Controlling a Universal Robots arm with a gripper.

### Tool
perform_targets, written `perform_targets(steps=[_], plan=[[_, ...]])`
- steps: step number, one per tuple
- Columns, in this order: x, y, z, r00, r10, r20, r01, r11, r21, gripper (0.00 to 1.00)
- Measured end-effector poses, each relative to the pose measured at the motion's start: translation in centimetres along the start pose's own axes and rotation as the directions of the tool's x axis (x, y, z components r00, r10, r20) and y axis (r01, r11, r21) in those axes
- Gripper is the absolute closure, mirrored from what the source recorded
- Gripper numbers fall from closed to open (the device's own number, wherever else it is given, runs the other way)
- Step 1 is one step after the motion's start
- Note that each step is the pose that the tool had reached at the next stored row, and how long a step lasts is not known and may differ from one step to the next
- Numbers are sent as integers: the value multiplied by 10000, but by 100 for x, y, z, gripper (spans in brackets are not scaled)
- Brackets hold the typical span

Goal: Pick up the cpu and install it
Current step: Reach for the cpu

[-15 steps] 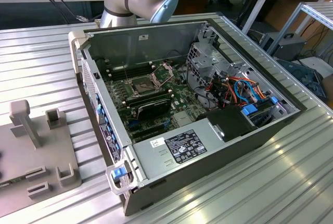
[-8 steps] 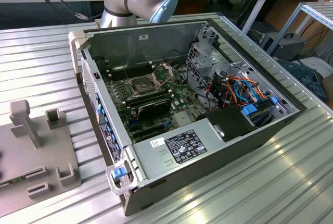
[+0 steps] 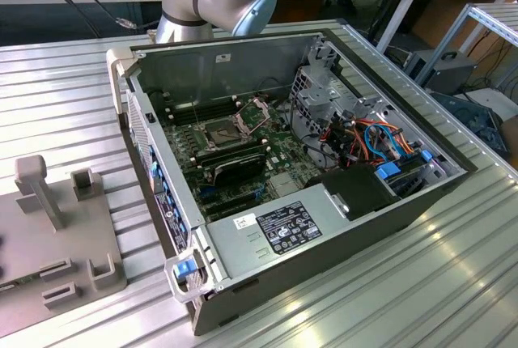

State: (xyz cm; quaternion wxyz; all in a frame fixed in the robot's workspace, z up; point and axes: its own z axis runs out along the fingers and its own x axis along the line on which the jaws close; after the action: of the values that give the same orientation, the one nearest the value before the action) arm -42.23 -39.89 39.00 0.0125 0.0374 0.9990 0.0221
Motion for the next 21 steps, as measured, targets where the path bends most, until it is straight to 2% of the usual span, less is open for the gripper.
perform_targets(steps=[2,5,9,21], plan=[[7,-1,3,10000,1,2,-1,10000,-1,89],[24,-8,49,10000,-1,0,1,10000,0,89],[46,-19,153,10000,3,0,-3,10000,6,89],[96,-34,395,10000,3,3,-3,10000,38,89]])
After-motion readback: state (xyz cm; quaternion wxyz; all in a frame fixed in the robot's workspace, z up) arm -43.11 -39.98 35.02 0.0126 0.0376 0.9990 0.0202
